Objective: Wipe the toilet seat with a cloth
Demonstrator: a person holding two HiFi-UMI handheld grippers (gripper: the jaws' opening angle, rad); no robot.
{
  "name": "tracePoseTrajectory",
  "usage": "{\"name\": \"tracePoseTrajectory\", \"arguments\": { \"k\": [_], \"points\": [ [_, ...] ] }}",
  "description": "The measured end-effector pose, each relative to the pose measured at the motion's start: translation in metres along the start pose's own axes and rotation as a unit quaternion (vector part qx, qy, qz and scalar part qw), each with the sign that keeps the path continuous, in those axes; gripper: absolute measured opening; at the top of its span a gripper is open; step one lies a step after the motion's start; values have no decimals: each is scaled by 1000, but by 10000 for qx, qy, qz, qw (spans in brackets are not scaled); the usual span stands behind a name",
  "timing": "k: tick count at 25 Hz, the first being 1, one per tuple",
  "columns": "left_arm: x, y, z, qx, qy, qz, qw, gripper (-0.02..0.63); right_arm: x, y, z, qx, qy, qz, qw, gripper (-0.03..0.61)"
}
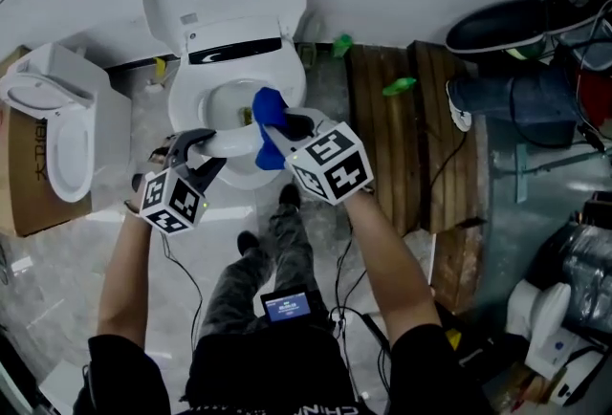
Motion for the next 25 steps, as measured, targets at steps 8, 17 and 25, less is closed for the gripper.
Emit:
{"name": "tracePoseTrajectory", "arguments": {
  "k": [8,17,25],
  "points": [
    [67,-29,46,82,-255,74,9996,214,-13,1,86,-86,-356,151,9992,51],
    [132,-67,100,65,-316,275,9991,225,-15,-15,182,-284,-635,217,9973,49],
    [169,-105,148,-158,-356,489,9980,233,-7,-42,248,-450,-727,242,9960,51]
  ]
}}
Point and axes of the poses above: the fingertips, and each gripper's own axes: y backward along the fingers, x to its right, z out of its underside, the point moved 5 cm from there along y, backward along the fingers, and after that the axes turned 11 degrees about x, right-handed, at the moved point
